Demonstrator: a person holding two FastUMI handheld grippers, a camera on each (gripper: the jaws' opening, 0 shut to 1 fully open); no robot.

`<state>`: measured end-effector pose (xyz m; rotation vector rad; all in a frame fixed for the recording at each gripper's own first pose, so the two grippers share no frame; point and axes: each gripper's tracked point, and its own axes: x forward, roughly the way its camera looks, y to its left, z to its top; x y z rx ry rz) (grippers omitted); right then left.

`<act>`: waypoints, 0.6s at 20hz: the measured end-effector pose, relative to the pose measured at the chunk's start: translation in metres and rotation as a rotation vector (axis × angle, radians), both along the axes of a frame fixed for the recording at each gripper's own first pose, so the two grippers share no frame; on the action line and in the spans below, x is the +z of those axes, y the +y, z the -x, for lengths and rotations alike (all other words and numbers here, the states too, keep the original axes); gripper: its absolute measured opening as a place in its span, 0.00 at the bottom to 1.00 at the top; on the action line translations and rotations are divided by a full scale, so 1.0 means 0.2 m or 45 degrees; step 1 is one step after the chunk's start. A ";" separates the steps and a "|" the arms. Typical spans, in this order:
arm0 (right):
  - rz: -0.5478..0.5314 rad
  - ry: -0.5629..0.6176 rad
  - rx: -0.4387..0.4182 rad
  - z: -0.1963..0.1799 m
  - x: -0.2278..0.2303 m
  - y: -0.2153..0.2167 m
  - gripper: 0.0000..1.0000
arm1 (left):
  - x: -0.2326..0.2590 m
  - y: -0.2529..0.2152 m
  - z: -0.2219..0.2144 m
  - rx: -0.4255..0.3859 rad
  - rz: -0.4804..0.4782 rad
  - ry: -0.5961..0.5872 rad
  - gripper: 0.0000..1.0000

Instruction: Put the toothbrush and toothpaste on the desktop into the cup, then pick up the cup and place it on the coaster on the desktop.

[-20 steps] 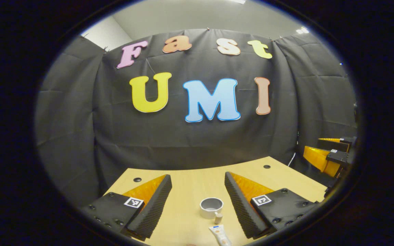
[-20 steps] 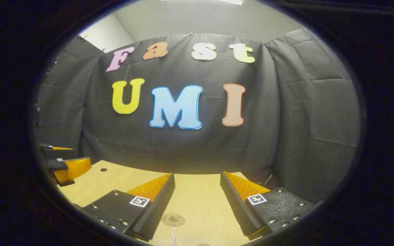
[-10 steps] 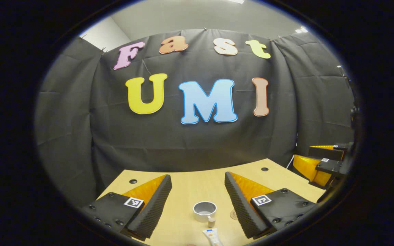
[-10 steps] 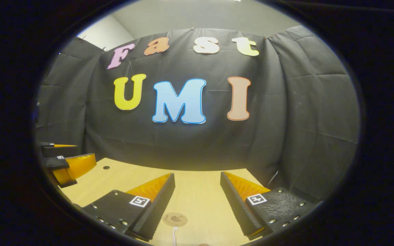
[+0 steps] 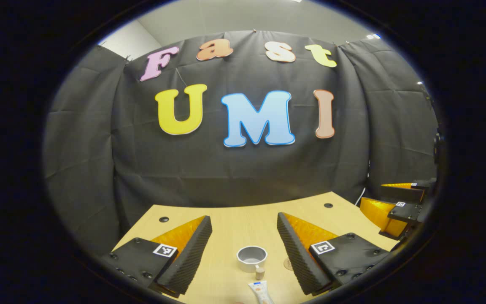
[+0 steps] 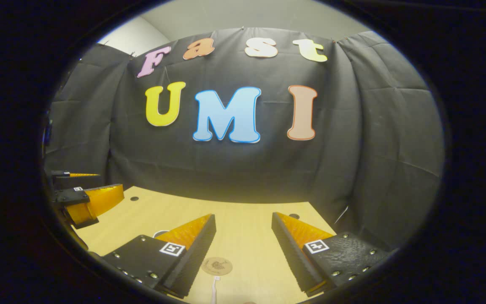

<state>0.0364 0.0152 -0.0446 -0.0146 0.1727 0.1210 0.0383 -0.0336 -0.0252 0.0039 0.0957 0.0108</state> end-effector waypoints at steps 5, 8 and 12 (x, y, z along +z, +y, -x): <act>0.007 0.322 0.072 0.02 -0.37 0.08 0.88 | -0.37 -0.08 -0.02 -0.054 0.051 0.236 1.00; 0.003 0.500 0.107 0.08 -0.59 0.12 0.88 | -0.63 -0.10 -0.01 -0.065 0.094 0.381 1.00; 0.007 0.759 0.142 0.17 -0.89 0.16 0.88 | -0.97 -0.13 0.05 -0.071 0.118 0.592 1.00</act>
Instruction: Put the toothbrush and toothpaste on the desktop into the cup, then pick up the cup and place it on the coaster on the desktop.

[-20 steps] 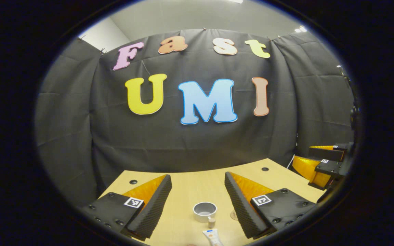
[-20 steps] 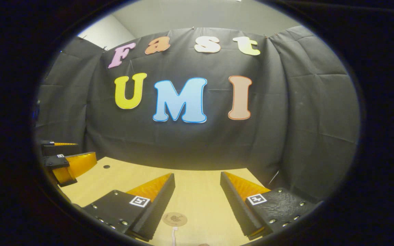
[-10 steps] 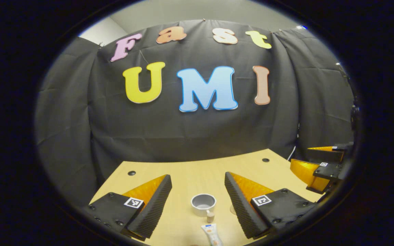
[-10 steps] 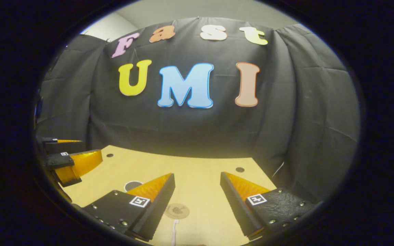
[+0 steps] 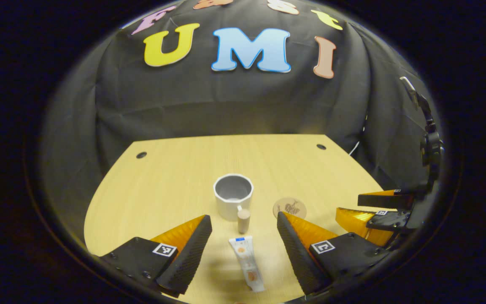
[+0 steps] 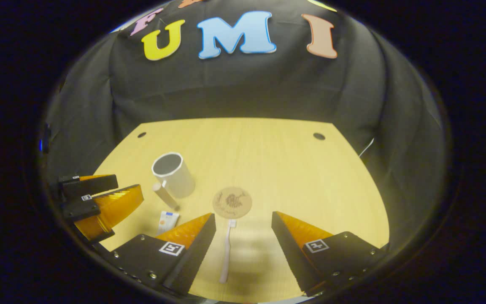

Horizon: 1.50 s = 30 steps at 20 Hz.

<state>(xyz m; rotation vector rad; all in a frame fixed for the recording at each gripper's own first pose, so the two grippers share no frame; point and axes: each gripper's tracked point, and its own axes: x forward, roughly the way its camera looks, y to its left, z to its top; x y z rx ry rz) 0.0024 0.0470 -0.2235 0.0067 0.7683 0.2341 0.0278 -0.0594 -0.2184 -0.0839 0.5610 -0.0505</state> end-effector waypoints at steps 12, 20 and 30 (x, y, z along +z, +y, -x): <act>0.041 0.389 0.027 0.14 -0.46 0.06 0.89 | -0.61 0.03 0.16 0.029 0.003 0.454 1.00; 0.102 0.456 0.031 0.16 -0.56 0.06 0.89 | -0.76 0.07 0.20 0.051 -0.027 0.563 1.00; 0.139 0.512 0.068 0.20 -0.58 0.10 0.48 | -0.76 0.07 0.18 0.017 -0.069 0.548 0.74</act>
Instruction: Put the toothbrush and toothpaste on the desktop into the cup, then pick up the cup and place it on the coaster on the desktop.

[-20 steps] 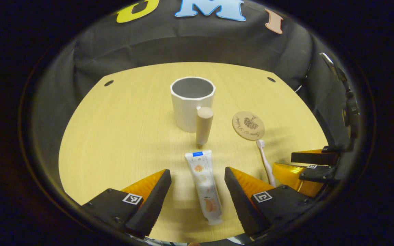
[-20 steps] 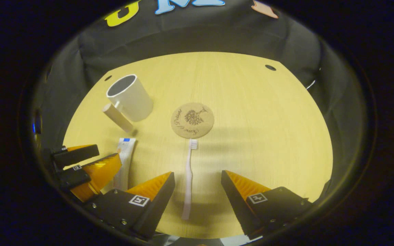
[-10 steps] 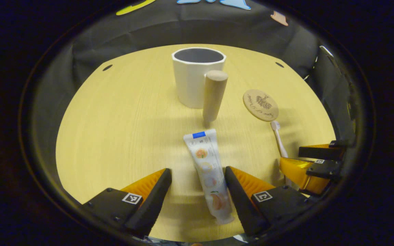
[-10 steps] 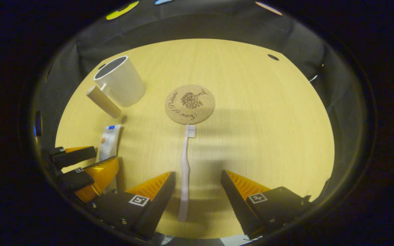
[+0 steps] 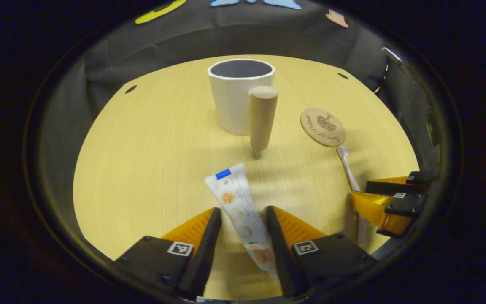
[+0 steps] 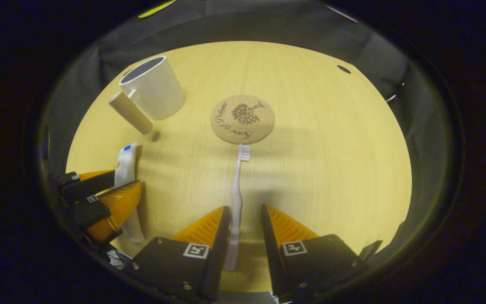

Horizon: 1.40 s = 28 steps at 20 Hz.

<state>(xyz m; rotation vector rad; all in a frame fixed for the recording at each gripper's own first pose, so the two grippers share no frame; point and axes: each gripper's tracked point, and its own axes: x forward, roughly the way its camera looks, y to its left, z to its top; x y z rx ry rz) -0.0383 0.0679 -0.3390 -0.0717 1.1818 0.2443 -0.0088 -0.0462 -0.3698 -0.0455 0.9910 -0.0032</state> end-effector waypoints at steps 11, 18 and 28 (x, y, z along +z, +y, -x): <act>-0.033 0.074 -0.060 0.01 0.01 0.01 0.03 | 0.02 -0.02 -0.01 -0.026 0.058 -0.012 0.33; -0.041 0.065 -0.079 0.00 0.01 0.01 0.03 | 0.29 0.01 -0.04 0.001 0.110 -0.162 0.33; -0.072 0.065 -0.100 -0.01 0.00 0.01 0.03 | 0.68 0.08 -0.16 0.038 0.176 -0.357 0.33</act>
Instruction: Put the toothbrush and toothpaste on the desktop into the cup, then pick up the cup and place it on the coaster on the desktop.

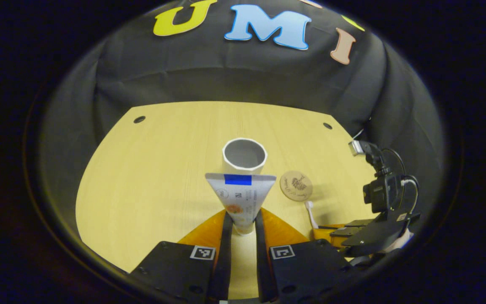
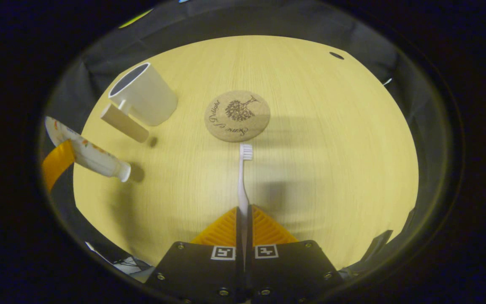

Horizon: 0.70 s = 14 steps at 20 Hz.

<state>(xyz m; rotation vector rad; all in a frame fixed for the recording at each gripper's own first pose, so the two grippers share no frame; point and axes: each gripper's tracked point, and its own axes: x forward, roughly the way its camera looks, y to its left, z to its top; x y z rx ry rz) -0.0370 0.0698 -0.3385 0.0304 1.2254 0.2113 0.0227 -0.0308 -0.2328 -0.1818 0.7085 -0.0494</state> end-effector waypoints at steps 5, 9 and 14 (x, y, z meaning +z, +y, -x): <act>-0.017 -0.001 -0.012 0.00 0.00 0.00 0.03 | 0.25 0.09 -0.11 0.041 0.052 -0.103 0.33; -0.032 0.001 -0.030 0.00 0.00 0.00 0.02 | 0.41 0.17 -0.26 0.068 0.084 -0.192 0.33; -0.030 -0.007 -0.027 0.00 0.00 0.00 0.03 | 0.47 0.19 -0.45 0.036 0.024 -0.242 0.32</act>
